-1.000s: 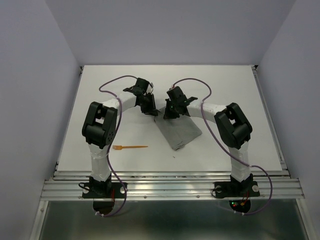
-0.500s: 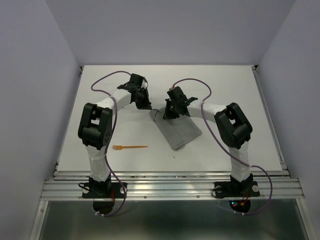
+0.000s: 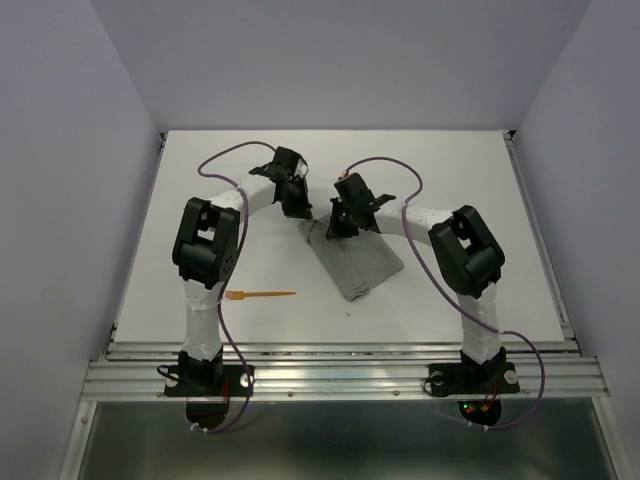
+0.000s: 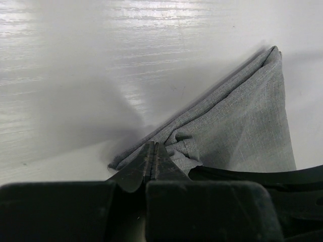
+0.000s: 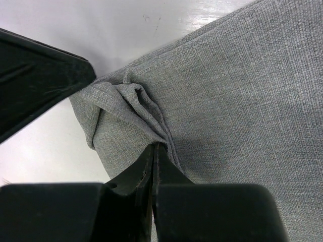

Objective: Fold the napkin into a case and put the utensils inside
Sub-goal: Smooth out the 2/3-rectangle-folded napkin at the center of the board.

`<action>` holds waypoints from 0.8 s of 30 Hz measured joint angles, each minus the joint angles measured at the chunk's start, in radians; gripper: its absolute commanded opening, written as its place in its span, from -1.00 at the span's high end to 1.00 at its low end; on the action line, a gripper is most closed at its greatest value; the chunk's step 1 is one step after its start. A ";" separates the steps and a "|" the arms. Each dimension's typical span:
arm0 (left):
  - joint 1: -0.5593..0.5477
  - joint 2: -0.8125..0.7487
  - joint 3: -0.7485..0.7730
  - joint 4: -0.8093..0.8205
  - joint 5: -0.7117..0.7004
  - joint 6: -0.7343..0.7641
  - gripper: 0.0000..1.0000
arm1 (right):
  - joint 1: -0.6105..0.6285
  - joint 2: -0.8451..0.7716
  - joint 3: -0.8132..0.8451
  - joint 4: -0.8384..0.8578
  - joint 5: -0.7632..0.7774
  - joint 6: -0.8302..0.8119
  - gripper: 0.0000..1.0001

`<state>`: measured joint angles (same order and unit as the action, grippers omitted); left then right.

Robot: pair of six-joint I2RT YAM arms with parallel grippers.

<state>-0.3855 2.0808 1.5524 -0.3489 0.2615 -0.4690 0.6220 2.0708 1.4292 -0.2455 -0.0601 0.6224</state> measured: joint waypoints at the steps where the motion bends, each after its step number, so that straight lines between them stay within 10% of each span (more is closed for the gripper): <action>1: -0.002 0.008 0.002 0.000 0.000 0.000 1.00 | 0.000 0.000 0.000 0.000 0.000 0.000 0.99; 10: -0.027 0.035 0.027 0.004 0.019 -0.001 1.00 | 0.000 0.000 -0.005 0.005 -0.006 -0.002 0.96; 16: -0.030 0.035 0.034 0.011 0.022 -0.003 1.00 | -0.001 -0.044 -0.043 0.014 -0.002 -0.026 0.30; 24: -0.023 0.035 0.035 0.006 0.014 -0.003 1.00 | -0.027 -0.088 0.006 0.012 -0.001 -0.095 -0.09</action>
<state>-0.4080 2.1155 1.5871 -0.3428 0.2760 -0.4717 0.5945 1.9831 1.4353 -0.2333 -0.0608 0.5270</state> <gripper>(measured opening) 0.025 0.471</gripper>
